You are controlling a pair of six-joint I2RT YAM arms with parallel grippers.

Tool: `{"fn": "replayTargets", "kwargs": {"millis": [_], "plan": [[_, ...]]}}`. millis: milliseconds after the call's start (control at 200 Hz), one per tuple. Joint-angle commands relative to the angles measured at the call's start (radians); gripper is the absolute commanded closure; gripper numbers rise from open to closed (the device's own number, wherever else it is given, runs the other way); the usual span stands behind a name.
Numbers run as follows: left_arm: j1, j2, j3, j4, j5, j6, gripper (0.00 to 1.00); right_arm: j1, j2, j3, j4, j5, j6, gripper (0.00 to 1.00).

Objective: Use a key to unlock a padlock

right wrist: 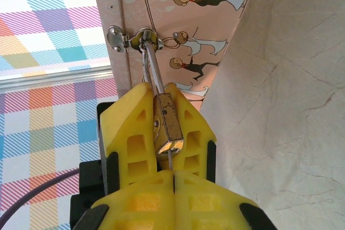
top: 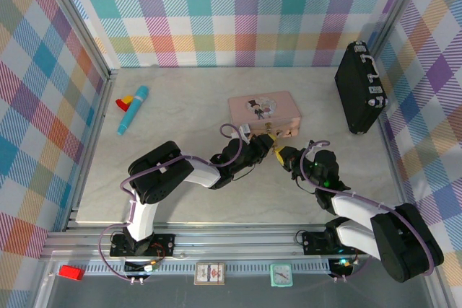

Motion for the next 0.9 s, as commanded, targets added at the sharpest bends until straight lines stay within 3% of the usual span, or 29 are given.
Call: {"fn": "replayTargets", "kwargs": {"millis": [0,620,895], "plan": [[-0.059,-0.041,0.038,0.112,0.071,0.04,1.0,-0.019,0.02,0.044,0.034,0.046,-0.001,1.0],[-0.082,-0.017,0.064,0.068,0.077,0.037,1.0,-0.019,0.079,0.086,0.088,0.022,-0.005,1.0],[-0.091,-0.049,0.072,-0.08,0.096,0.06,1.0,-0.02,0.08,0.125,0.012,0.041,-0.038,1.0]]}}
